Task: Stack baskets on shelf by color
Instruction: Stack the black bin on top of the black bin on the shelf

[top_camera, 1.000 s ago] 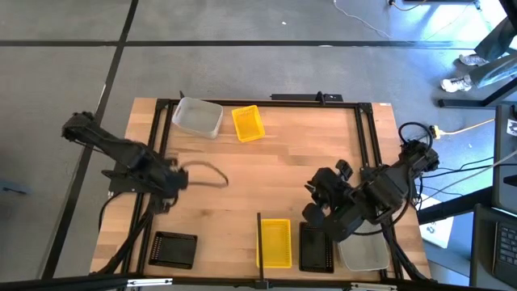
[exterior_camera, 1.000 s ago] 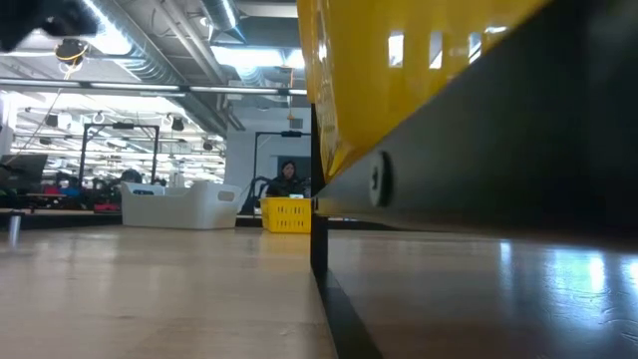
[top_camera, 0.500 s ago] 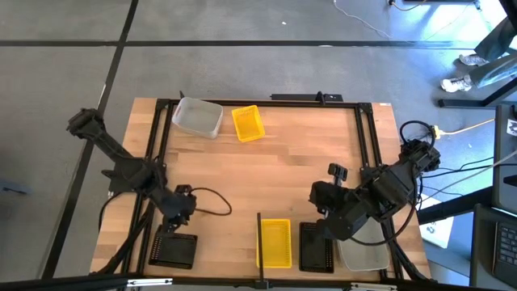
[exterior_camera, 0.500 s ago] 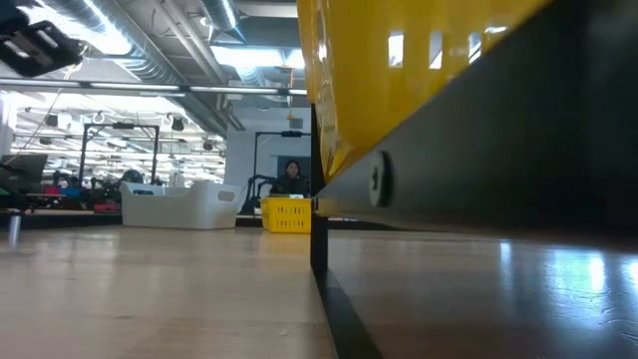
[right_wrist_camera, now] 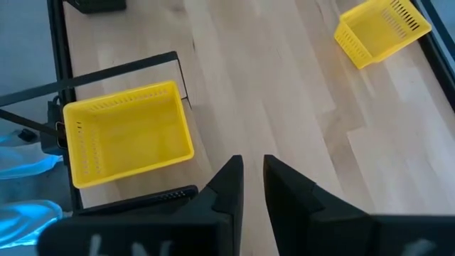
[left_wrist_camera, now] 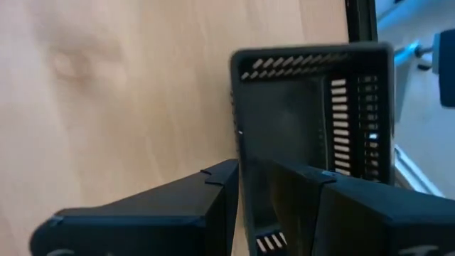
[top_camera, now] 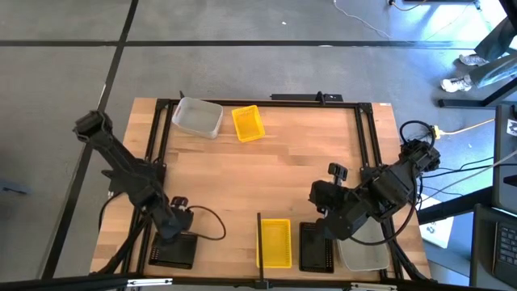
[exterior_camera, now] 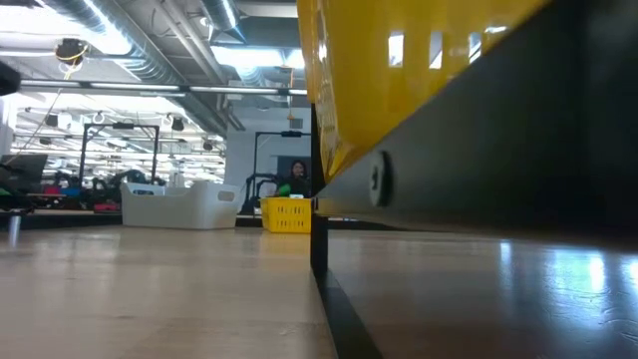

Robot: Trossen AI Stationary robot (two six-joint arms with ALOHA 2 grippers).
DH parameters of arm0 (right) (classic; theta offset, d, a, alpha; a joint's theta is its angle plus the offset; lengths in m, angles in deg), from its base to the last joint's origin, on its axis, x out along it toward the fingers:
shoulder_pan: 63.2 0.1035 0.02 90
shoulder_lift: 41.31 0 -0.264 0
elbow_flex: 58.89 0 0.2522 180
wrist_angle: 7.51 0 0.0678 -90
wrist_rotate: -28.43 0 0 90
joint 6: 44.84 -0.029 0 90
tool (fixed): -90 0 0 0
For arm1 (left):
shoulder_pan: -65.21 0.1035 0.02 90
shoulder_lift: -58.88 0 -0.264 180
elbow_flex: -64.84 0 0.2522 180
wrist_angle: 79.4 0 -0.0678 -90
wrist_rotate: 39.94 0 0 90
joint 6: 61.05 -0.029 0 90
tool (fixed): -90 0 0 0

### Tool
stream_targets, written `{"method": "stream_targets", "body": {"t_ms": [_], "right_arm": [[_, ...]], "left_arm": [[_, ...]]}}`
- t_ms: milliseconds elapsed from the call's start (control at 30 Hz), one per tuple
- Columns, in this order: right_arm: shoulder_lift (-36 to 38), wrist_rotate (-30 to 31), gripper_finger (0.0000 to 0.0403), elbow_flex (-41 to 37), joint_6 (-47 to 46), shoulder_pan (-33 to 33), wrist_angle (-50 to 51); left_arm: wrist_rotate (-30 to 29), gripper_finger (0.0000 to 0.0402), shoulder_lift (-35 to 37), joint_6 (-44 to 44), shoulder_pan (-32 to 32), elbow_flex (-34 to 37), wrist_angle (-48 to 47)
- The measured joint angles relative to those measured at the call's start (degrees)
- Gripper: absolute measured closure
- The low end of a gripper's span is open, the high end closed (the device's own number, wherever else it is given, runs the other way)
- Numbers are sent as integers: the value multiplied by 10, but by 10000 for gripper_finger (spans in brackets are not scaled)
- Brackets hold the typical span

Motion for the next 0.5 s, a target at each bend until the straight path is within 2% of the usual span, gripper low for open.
{"method": "stream_targets", "body": {"t_ms": [500], "right_arm": [[0,1,347,0,-1,0,0]], "left_arm": [[-3,333,-80,0,-34,0,7]]}}
